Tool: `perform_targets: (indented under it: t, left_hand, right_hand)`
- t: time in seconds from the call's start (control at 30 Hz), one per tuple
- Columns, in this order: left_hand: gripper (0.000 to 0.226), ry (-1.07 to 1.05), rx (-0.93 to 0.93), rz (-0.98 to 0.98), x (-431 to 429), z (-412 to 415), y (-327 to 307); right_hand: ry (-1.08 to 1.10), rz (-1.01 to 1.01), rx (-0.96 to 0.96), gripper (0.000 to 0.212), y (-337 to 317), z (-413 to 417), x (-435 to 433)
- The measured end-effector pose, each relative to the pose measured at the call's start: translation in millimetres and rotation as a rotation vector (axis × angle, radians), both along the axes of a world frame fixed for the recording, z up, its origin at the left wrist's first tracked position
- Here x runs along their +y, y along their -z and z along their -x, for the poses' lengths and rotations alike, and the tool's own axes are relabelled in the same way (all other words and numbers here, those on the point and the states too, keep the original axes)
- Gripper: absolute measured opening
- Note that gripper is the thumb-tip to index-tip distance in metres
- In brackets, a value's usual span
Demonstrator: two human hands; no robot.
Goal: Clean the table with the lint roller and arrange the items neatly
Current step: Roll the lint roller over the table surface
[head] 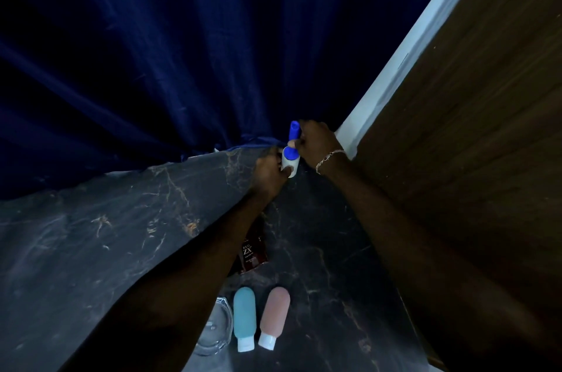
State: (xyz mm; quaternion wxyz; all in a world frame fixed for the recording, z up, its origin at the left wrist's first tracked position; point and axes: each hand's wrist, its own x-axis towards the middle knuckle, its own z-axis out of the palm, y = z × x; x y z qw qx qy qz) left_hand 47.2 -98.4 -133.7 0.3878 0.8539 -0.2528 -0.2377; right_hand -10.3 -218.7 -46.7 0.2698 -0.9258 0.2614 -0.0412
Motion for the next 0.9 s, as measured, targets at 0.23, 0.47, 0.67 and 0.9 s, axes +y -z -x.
perform_targets:
  t: [0.23, 0.47, 0.67, 0.9]
  left_hand:
    - [0.037, 0.019, -0.062, -0.050, 8.9, -1.9, -10.6]
    - [0.040, 0.154, -0.171, -0.088, 29.7, 0.1, -27.6]
    - [0.046, 0.189, -0.269, -0.139, 55.3, -0.9, -49.4]
    - [0.065, 0.183, -0.480, -0.187, 98.1, 13.2, -70.5]
  right_hand:
    - [0.018, -0.002, 0.013, 0.017, 0.3, 5.5, 6.7]
    - [0.011, -0.026, 0.046, 0.028, -7.1, 6.9, 7.8]
    - [0.035, -0.089, 0.042, 0.059, -16.8, 14.3, 12.9]
    - [0.102, 0.015, -0.004, 0.090, -26.3, 53.1, 29.4]
